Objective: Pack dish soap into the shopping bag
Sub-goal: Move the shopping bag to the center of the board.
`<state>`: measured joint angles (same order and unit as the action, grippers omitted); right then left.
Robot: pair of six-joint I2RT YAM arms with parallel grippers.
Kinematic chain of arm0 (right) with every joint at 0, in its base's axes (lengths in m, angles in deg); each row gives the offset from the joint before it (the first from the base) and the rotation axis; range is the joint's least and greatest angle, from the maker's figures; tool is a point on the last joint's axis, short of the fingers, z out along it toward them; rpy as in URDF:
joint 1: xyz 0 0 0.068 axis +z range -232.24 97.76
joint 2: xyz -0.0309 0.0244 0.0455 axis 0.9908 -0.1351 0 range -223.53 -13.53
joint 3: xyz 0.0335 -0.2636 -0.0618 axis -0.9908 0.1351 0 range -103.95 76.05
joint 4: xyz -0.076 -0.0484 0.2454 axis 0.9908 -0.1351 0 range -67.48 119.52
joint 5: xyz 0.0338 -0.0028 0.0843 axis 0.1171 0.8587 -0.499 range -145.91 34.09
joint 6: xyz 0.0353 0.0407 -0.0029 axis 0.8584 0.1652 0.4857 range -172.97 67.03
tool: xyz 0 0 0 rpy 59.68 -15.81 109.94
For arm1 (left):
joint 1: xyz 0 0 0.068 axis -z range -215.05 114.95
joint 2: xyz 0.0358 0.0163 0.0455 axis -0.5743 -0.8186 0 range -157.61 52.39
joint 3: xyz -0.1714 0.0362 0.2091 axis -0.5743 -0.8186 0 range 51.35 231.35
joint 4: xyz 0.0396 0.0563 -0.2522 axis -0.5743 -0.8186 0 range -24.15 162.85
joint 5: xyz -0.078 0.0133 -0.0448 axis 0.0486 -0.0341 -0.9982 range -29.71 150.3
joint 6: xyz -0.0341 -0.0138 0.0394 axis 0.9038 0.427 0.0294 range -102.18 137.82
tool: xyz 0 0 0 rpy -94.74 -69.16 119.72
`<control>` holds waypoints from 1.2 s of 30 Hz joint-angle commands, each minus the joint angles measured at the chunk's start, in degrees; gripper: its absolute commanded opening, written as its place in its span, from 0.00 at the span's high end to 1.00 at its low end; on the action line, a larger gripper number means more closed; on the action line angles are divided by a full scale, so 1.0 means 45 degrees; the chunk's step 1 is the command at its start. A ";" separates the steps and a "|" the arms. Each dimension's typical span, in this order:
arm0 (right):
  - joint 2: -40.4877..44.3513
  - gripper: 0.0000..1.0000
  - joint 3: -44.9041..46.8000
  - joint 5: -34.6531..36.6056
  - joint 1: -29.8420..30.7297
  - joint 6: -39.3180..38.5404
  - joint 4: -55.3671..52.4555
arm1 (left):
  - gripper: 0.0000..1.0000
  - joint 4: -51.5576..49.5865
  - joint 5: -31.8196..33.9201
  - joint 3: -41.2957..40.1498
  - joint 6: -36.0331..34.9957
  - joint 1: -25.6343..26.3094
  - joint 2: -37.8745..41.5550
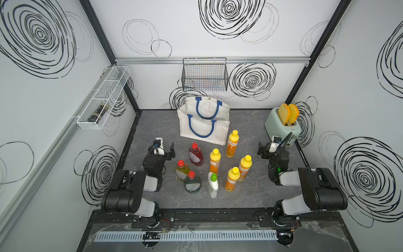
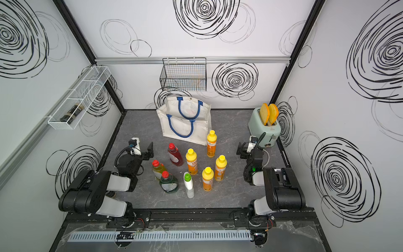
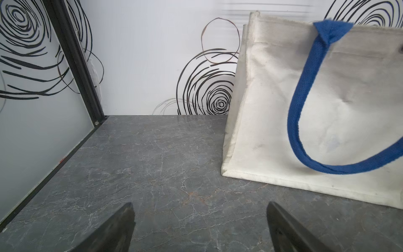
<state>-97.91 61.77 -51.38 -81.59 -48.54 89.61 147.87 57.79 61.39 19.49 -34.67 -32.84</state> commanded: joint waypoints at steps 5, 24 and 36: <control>-0.0087 0.03 -0.0220 0.0042 0.0013 -0.0144 0.0494 | 0.04 0.0828 0.0054 0.0156 -0.0120 0.0071 -0.0068; -0.0132 0.03 -0.0256 -0.0090 -0.0038 -0.0144 0.0434 | 0.04 0.0829 0.0009 0.0132 -0.0099 0.0052 -0.0081; -0.0064 0.03 -0.0206 -0.0090 -0.0046 -0.0144 0.0473 | 0.04 0.0783 0.0227 0.0168 -0.0157 0.0129 -0.0047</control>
<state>-97.91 61.75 -51.47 -81.63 -48.54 89.61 147.87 58.25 61.39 19.47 -34.36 -32.84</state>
